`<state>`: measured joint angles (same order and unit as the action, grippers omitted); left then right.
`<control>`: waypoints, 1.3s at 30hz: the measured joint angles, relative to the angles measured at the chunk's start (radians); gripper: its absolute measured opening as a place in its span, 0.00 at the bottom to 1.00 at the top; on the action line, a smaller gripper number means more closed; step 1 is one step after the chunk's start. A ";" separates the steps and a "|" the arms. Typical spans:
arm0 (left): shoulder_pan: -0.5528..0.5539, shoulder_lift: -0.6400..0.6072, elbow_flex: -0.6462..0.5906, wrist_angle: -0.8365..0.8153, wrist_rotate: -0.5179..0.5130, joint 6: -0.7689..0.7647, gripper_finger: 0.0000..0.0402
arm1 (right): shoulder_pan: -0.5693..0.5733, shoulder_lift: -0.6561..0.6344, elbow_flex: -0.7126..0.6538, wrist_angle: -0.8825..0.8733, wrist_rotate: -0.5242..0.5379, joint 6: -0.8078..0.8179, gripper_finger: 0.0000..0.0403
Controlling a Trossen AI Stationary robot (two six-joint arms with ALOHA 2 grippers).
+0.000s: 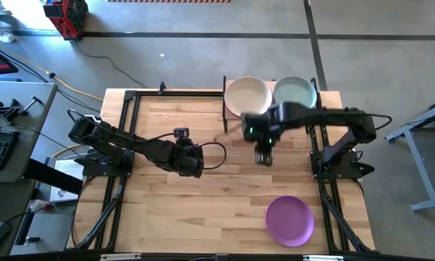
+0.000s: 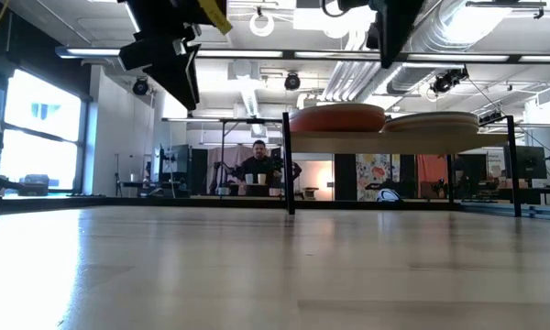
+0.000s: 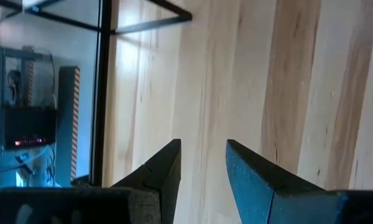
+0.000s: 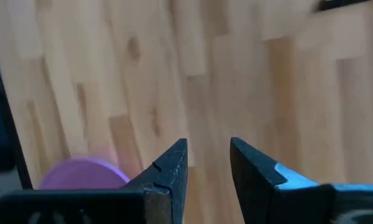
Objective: Place and stack plates onto a shelf
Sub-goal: Stack the violet plate into the white plate on the shelf
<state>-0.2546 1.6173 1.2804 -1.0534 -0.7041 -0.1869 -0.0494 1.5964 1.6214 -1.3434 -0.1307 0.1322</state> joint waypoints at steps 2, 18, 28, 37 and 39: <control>0.000 0.000 0.000 -0.014 0.000 -0.022 0.29 | 0.060 0.000 -0.045 0.032 0.003 0.012 0.24; 0.000 0.000 0.000 -0.034 0.041 -0.047 0.29 | 0.378 0.000 -0.439 0.333 0.003 0.223 0.24; 0.000 0.000 0.000 -0.015 0.039 -0.047 0.29 | 0.501 0.000 -0.505 0.363 0.007 0.289 0.24; 0.000 0.000 0.000 0.008 0.039 -0.047 0.29 | 0.570 0.001 -0.505 0.411 0.055 0.287 0.24; 0.000 0.000 0.000 0.008 0.039 -0.047 0.29 | 0.577 0.001 -0.505 0.421 0.061 0.287 0.24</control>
<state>-0.2546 1.6176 1.2804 -1.0449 -0.6655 -0.2344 0.5275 1.5970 1.1168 -0.9226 -0.0698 0.4187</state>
